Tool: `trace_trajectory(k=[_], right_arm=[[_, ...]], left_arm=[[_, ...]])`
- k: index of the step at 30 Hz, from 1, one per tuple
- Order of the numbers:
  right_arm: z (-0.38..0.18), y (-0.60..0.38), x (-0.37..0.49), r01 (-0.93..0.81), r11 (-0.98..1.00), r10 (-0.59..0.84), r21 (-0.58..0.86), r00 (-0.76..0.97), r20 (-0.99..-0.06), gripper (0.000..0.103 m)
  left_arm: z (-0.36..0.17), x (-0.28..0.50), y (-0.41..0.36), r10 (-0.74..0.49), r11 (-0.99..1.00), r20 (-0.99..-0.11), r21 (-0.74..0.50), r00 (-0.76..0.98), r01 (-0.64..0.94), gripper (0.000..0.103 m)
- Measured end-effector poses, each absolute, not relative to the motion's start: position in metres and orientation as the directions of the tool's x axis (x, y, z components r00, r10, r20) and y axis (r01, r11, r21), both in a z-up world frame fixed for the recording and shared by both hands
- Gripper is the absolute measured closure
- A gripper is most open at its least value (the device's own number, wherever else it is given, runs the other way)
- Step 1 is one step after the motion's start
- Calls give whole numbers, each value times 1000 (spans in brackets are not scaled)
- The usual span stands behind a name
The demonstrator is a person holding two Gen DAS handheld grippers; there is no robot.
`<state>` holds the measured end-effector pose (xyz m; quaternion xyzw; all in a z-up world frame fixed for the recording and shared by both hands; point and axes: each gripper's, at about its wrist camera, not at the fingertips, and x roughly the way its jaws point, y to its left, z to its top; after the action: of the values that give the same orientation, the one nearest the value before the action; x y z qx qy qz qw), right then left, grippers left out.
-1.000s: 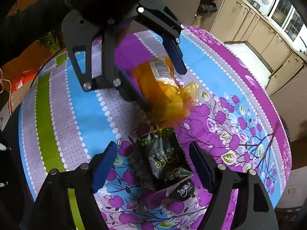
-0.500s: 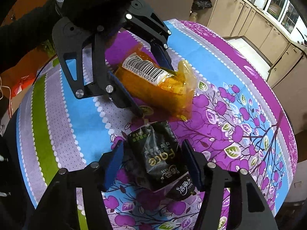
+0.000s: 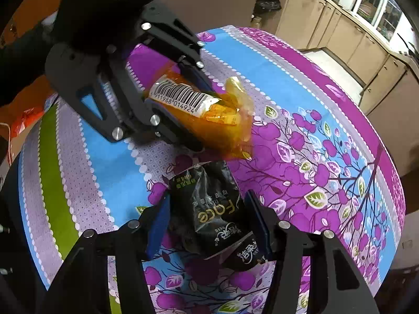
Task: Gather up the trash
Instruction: 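Grasp the orange packet with the left tool while the right tool grasps the black tissue pack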
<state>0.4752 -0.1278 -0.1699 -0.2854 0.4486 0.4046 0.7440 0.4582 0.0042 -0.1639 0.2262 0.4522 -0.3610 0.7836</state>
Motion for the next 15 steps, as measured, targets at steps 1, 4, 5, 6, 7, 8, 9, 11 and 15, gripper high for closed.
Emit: trace_trajectory(k=[1, 4, 5, 6, 7, 8, 9, 11, 15], right_arm=[[-170, -129, 475, -855, 515, 346, -64, 276, -897, 47], [-169, -131, 467, -835, 544, 343, -82, 311, -886, 48], [-169, -132, 463, -825, 558, 341, -91, 328, -881, 49], [-169, -133, 460, -815, 571, 340, -97, 343, -876, 50], [-169, -134, 457, -808, 580, 339, -101, 352, -872, 50], [-168, -135, 453, -795, 597, 336, -108, 370, -866, 51], [-168, -136, 450, -788, 605, 334, -112, 379, -863, 51], [-168, -139, 444, -769, 628, 329, -120, 402, -854, 52], [-168, -145, 434, -731, 671, 317, -124, 434, -843, 53]], left_arm=[[-164, 456, 4, -354, 652, -869, 35, 345, 757, 60], [-163, 447, 3, -326, 696, -856, 70, 401, 715, 61], [-163, 444, 2, -316, 709, -851, 82, 419, 701, 62], [-163, 441, 1, -305, 725, -844, 95, 441, 682, 63], [-163, 438, 0, -295, 735, -839, 107, 458, 669, 63], [-163, 434, -2, -279, 748, -830, 127, 483, 651, 65], [-163, 432, -2, -273, 757, -826, 133, 494, 640, 65], [-163, 430, -3, -258, 780, -818, 138, 514, 611, 66], [-163, 424, -2, -225, 820, -798, 155, 559, 551, 66]])
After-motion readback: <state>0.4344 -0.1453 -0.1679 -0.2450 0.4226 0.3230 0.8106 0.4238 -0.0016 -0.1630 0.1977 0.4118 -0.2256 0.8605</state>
